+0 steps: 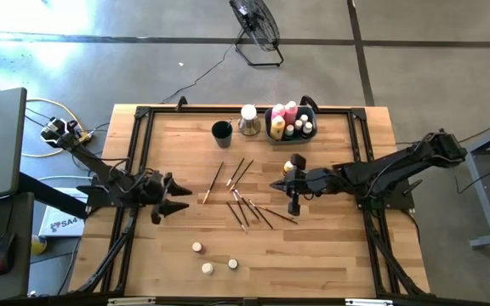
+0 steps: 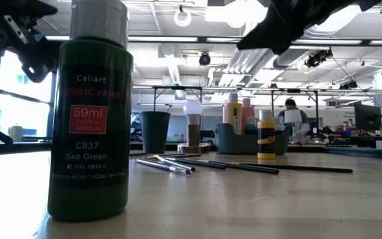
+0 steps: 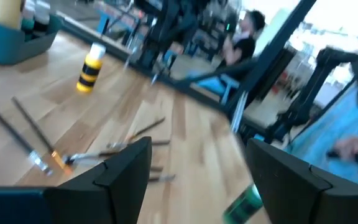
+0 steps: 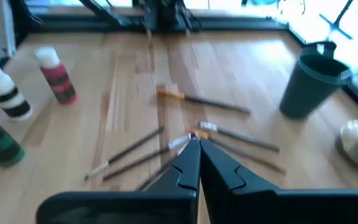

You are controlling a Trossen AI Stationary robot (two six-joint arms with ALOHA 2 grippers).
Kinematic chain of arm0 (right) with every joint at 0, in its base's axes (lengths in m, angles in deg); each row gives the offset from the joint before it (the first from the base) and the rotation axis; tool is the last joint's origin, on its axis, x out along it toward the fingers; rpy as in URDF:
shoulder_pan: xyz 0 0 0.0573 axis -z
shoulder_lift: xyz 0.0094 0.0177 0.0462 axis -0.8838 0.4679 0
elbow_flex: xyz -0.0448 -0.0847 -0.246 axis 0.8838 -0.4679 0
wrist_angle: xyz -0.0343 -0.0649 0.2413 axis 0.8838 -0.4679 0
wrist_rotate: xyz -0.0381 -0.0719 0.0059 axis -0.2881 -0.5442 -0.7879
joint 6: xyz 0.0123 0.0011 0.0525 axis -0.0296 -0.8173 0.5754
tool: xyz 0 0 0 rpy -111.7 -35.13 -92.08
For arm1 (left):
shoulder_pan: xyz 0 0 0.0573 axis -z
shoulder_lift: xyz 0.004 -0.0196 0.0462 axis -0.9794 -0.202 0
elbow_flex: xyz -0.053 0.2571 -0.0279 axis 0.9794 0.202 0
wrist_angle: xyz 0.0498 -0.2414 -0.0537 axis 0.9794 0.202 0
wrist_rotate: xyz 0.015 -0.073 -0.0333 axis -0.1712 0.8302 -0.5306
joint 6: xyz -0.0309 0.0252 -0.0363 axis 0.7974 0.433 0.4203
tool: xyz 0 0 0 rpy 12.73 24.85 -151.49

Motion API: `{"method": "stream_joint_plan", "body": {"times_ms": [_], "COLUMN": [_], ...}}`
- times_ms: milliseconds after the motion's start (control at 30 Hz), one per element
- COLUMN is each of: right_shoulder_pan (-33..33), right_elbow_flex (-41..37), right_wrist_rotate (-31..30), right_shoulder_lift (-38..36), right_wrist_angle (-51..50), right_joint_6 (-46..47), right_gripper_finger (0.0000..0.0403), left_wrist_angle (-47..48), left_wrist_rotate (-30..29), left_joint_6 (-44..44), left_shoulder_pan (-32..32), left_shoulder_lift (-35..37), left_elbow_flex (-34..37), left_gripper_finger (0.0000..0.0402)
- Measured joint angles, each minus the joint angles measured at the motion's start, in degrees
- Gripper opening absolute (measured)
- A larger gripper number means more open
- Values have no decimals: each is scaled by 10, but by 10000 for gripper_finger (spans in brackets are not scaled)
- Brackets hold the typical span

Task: Pick & Place Paint Supplies
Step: Put the gold paintbrush into the blue cup

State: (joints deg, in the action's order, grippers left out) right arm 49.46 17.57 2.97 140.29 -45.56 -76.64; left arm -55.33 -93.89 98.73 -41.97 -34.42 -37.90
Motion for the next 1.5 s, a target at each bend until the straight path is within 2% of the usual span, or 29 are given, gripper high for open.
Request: {"method": "stream_joint_plan", "body": {"times_ms": [67, 267, 433, 733, 967, 1167, 1300, 1400, 1500], "right_shoulder_pan": [0, 0, -2, -1, -1, 0, 0, 0, 0], "right_elbow_flex": [0, 0, 0, 0, 0, 0, 0, 0, 0], "right_wrist_rotate": [9, 110, 136, 133, 85, 76, 75, 75, 75], "right_shoulder_lift": [0, 0, 0, 0, 0, 0, 0, 0, 0], "right_wrist_angle": [24, 47, 40, 39, 71, 92, 91, 90, 90], "right_joint_6": [-23, -58, -57, -105, -139, -189, -210, -210, -210], "right_gripper_finger": [2, 2, 2, 2, 2, 2, 2, 2, 2], "left_wrist_angle": [-21, -19, -19, -17, -25, -26, -38, -17, 48], "left_wrist_rotate": [-10, -26, -22, -15, -19, -19, -52, -58, -63], "left_joint_6": [-3, -14, -14, -15, -7, 30, 32, 32, 32], "left_shoulder_pan": [0, 0, 0, 0, 0, 0, 0, 0, 0], "left_shoulder_lift": [0, 0, 0, 0, 0, 0, 0, 0, 0], "left_elbow_flex": [0, 0, 0, 0, 0, 0, -2, -24, -67], "left_gripper_finger": [260, 260, 260, 260, 260, 260, 260, 260, 260]}}
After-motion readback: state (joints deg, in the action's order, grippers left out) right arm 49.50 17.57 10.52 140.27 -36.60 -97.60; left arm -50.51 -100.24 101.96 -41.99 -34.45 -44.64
